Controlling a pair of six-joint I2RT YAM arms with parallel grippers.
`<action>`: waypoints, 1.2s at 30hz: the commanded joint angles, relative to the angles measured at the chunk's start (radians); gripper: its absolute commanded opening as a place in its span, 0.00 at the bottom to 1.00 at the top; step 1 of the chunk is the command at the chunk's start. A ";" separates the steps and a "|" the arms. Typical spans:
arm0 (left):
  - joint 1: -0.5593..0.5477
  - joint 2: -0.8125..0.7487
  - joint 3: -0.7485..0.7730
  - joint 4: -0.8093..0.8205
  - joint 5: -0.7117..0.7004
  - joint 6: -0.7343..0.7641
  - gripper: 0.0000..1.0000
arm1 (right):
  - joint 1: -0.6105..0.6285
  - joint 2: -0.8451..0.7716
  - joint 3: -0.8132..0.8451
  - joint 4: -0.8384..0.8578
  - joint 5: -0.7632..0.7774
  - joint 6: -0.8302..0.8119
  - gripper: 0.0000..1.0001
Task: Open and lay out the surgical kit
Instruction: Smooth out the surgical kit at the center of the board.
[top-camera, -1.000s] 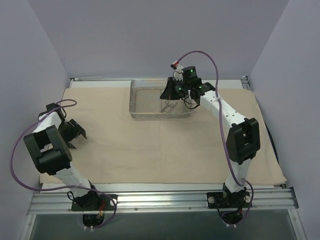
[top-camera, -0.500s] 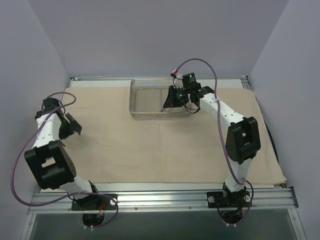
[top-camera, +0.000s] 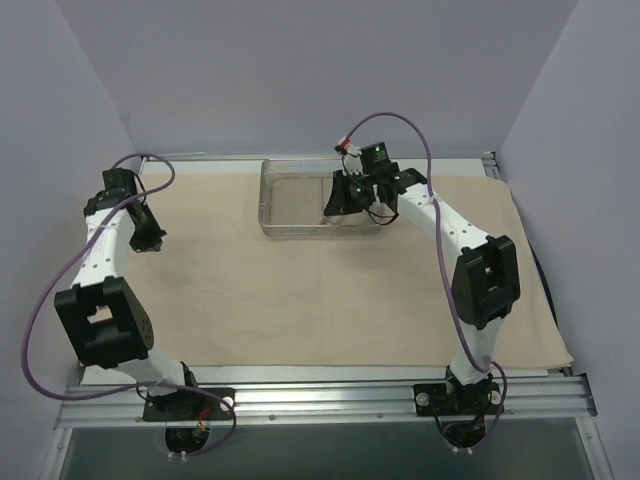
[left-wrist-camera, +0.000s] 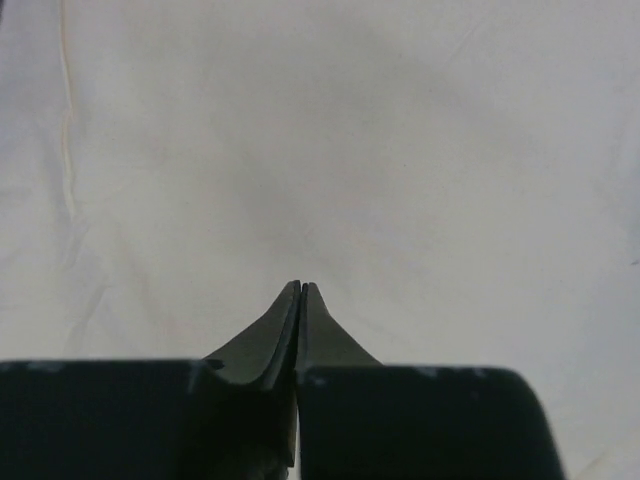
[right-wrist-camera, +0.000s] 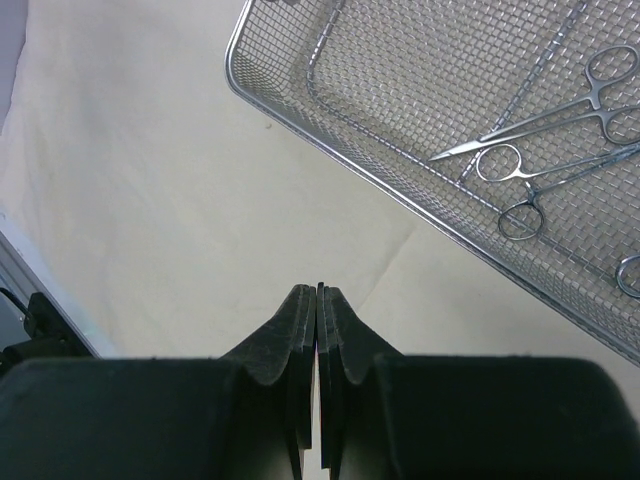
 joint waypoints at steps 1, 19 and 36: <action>0.001 0.164 0.087 -0.067 -0.012 0.024 0.02 | 0.018 -0.009 0.047 -0.041 -0.005 -0.030 0.00; 0.123 0.478 0.043 -0.106 -0.338 -0.019 0.02 | 0.078 0.064 0.010 -0.061 -0.024 -0.033 0.00; 0.091 0.332 0.056 -0.134 -0.266 -0.032 0.02 | 0.193 0.137 -0.226 0.022 -0.112 -0.030 0.00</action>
